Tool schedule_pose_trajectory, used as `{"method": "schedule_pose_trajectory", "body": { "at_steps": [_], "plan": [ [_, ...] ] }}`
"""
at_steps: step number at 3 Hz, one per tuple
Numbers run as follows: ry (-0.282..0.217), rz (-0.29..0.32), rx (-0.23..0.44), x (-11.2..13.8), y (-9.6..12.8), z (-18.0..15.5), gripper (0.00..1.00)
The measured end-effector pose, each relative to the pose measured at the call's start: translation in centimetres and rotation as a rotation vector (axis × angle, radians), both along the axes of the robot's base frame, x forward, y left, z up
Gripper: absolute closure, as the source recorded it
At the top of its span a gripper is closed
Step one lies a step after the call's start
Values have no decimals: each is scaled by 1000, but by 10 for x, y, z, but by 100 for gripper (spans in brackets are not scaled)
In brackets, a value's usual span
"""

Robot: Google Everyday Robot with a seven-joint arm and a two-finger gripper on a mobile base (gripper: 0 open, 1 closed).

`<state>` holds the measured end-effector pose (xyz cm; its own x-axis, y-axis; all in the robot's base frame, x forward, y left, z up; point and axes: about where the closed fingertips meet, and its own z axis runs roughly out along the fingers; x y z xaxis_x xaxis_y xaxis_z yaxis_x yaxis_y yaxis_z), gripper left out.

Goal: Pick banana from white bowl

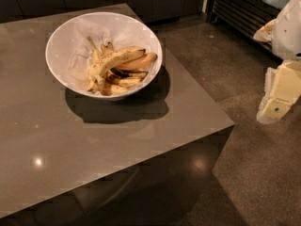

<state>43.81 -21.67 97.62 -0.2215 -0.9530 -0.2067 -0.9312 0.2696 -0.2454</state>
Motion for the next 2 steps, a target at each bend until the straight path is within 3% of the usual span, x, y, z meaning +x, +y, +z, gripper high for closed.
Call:
{"method": "schedule_pose_trajectory", "body": {
  "at_steps": [1,2],
  "plan": [
    [0,0,0,0,0,0,0],
    [10,95,-18,14,22,10,0]
  ]
}}
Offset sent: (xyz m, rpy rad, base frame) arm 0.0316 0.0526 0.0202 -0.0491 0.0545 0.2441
